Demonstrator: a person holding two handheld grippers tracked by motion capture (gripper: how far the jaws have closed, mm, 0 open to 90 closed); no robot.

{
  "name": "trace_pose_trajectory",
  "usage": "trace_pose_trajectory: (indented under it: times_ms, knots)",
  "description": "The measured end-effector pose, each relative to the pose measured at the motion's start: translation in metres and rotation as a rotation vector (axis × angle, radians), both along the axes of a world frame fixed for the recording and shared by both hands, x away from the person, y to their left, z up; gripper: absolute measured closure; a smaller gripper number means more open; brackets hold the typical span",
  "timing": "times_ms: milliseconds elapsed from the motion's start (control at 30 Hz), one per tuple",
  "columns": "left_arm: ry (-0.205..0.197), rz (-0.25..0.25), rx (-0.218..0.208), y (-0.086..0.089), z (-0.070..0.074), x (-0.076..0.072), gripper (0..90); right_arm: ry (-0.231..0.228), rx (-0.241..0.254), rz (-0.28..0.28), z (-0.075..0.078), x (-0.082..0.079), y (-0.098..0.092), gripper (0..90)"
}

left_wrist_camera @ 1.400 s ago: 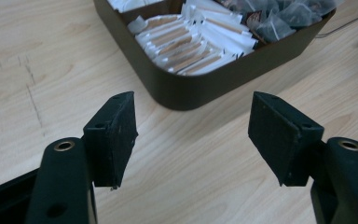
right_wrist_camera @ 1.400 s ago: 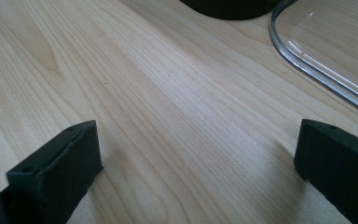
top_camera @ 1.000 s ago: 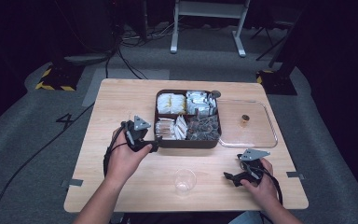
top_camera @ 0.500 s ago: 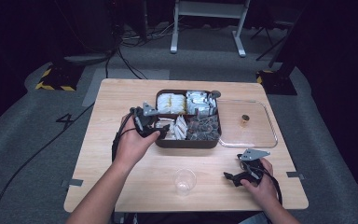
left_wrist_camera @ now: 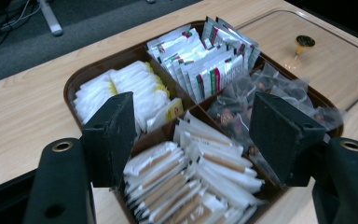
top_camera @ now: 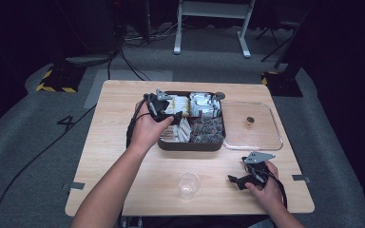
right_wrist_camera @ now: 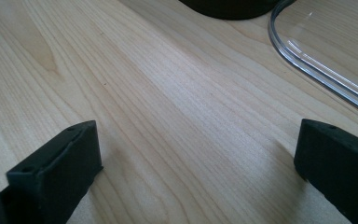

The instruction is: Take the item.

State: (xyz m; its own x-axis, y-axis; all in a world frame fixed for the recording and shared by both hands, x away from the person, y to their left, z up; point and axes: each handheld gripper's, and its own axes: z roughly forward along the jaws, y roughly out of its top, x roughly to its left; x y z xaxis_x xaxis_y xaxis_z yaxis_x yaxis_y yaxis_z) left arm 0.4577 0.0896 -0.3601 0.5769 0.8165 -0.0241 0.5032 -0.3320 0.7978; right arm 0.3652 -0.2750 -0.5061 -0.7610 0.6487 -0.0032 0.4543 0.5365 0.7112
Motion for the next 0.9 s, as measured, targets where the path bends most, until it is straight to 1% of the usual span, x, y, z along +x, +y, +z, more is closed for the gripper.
trace_pose_trajectory:
  times_ms: [33,67,100,133,167,200,233,267,300,333,367,400,467,500,533,567,633,700,800,867,900]
  knots:
    - [0.0,-0.002,-0.004,-0.002,0.0,0.004,32.3,0.0,0.0,0.0,0.0,0.0,0.0,0.6]
    - [0.0,-0.002,-0.004,-0.002,0.0,0.004,32.3,0.0,0.0,0.0,0.0,0.0,0.0,0.6]
    - [0.006,-0.001,-0.016,-0.005,-0.002,0.009,32.3,0.0,0.0,0.0,0.0,0.0,0.0,0.6]
    - [0.015,-0.006,-0.019,-0.006,-0.003,0.014,32.3,0.0,0.0,0.0,0.0,0.0,0.0,0.6]
    - [0.011,0.001,-0.063,-0.01,-0.008,0.022,32.5,0.0,0.0,0.0,0.0,0.0,0.0,0.6]
    - [0.011,0.001,-0.063,-0.01,-0.008,0.022,32.8,0.0,0.0,0.0,0.0,0.0,0.0,0.6]
    - [0.015,0.008,-0.092,-0.012,-0.012,0.028,32.8,0.0,0.0,0.0,0.0,0.0,0.0,0.6]
    - [0.021,0.013,-0.1,-0.014,-0.015,0.033,33.6,0.0,0.0,0.0,0.0,0.0,0.0,0.5]
    - [0.022,0.03,-0.088,-0.017,-0.02,0.041,34.5,0.0,0.0,0.0,0.0,0.0,0.0,0.5]
    - [0.023,0.044,-0.078,-0.019,-0.023,0.045,34.8,0.0,0.0,0.0,0.0,0.0,0.0,0.6]
    - [0.023,0.044,-0.078,-0.019,-0.023,0.045,35.2,0.0,0.0,0.0,0.0,0.0,0.0,0.6]
    - [0.034,0.058,-0.063,-0.022,-0.026,0.053,35.3,0.0,0.0,0.0,0.0,0.0,0.0,0.6]
    - [0.043,0.067,-0.047,-0.026,-0.03,0.061,35.3,0.001,0.0,0.0,0.0,0.0,0.0,0.6]
    - [0.043,0.067,-0.047,-0.026,-0.03,0.061,35.3,0.001,0.0,0.0,0.0,0.0,0.0,0.6]
    - [0.061,0.066,-0.023,-0.029,-0.034,0.067,35.1,0.001,0.0,0.0,0.0,0.0,0.0,0.6]
    - [0.069,0.072,-0.025,-0.031,-0.036,0.07,34.8,0.001,0.0,0.0,0.0,0.0,0.0,0.5]
    - [0.072,0.078,-0.014,-0.034,-0.039,0.075,34.8,0.001,0.0,0.0,0.0,0.0,0.0,0.5]
    - [0.084,0.081,-0.001,-0.035,-0.043,0.079,34.8,0.001,0.0,0.0,0.0,0.0,0.0,0.6]
    - [0.095,0.091,0.01,-0.033,-0.048,0.085,34.6,0.0,0.0,-0.001,0.0,0.0,0.0,0.6]
    - [0.094,0.092,0.016,-0.032,-0.05,0.088,34.6,0.0,0.0,-0.001,0.0,0.0,0.0,0.5]
    - [0.102,0.096,0.02,-0.032,-0.052,0.089,34.6,0.0,0.0,-0.002,0.0,0.0,0.0,0.6]
